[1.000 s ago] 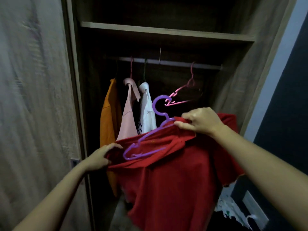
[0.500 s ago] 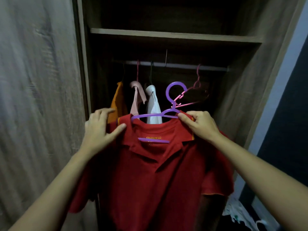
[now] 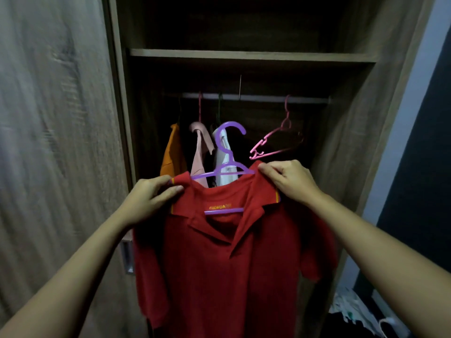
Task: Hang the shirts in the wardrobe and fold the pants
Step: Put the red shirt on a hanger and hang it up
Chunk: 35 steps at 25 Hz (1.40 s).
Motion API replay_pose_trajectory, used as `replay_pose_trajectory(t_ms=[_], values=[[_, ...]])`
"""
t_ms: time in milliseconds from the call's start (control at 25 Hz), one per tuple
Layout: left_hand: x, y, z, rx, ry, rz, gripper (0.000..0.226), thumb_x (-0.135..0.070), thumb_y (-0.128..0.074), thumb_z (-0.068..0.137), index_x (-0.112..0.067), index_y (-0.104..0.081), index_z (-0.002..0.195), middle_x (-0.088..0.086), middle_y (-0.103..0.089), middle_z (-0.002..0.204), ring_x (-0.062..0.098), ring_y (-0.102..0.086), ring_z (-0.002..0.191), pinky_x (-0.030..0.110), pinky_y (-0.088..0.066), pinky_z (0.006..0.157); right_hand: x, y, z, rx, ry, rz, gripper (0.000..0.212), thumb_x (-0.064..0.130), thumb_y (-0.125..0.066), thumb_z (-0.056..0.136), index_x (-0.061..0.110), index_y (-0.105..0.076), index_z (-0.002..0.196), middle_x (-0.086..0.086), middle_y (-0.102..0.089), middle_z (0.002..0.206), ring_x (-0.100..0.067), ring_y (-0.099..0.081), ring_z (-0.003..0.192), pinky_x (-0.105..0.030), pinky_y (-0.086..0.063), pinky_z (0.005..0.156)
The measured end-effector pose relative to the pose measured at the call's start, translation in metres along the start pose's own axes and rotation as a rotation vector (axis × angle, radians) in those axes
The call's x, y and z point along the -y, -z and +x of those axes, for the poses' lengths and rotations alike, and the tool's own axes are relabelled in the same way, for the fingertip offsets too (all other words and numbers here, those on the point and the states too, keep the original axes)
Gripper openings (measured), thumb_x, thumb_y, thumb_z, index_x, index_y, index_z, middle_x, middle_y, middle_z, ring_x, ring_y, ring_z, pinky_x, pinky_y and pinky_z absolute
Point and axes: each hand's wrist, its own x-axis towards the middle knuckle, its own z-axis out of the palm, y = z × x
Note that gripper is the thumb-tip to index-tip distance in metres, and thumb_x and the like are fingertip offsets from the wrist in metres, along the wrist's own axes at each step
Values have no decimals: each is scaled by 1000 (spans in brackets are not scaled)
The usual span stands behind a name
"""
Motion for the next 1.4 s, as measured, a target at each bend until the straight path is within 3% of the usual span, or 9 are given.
replay_pose_trajectory(t_ms=[120,240,440,600,720,920,1120,1240,1400], values=[[5,13,-3,-47,68,-115,32,-49,-58,83,-21,-52,69,-10,-43,55,-2,-36,53,20,-30,49,-26,8,-9,-56,-88,-6,74,73,-15,80,15,-59,62,-2,-64,65,-27,-60,75,-32,-34,60],[6,21,-1,-19,93,-153,43,-58,-54,77,-16,-51,66,-11,-42,57,-1,-37,56,24,-30,50,-40,6,-24,-66,-25,-63,70,77,-7,73,32,-61,63,-11,-68,73,-37,-64,80,-32,-33,61],[1,29,4,46,90,-324,45,-55,-59,74,-11,-57,70,-9,-48,62,3,-43,63,21,-34,53,-25,9,-23,-54,132,-203,61,68,-16,79,30,-61,98,4,-71,92,-23,-66,92,-31,-42,66],[-1,39,4,108,96,-249,58,-70,-63,66,-14,-64,83,-4,-60,71,4,-53,70,24,-42,63,-18,8,-20,59,71,10,37,73,-35,74,43,-56,82,9,-64,76,-18,-63,78,-39,-50,73],[-19,54,8,314,113,-250,59,-79,-62,57,-40,-65,100,-13,-69,100,-3,-62,91,11,-46,80,-22,0,-14,-11,-24,99,27,73,-42,71,49,-55,76,9,-63,72,-16,-61,76,-45,-50,77],[-66,68,12,647,240,-520,30,-20,-64,81,-9,-66,110,8,-71,108,21,-67,99,23,-53,81,-29,-2,7,20,15,342,30,64,-53,77,39,-63,89,11,-64,82,-8,-58,83,-44,-48,83],[-102,31,9,445,329,-685,22,-6,-73,70,5,-65,87,12,-70,81,18,-65,69,23,-51,63,-36,-16,35,38,27,373,11,24,-58,90,28,-60,100,4,-61,96,-6,-54,91,-29,-42,88],[-105,4,10,300,448,-776,27,-11,-64,64,10,-61,80,15,-62,71,21,-57,63,22,-44,58,-46,-26,57,26,-195,493,43,37,-56,90,23,-48,130,-1,-56,125,-12,-51,118,-26,-36,104],[-108,-22,7,227,508,-795,3,-14,-63,60,-11,-64,59,6,-60,57,13,-53,51,19,-39,50,-38,-48,91,-164,-506,516,52,47,-41,95,10,-47,130,-7,-55,128,-20,-51,118,-20,-36,92]])
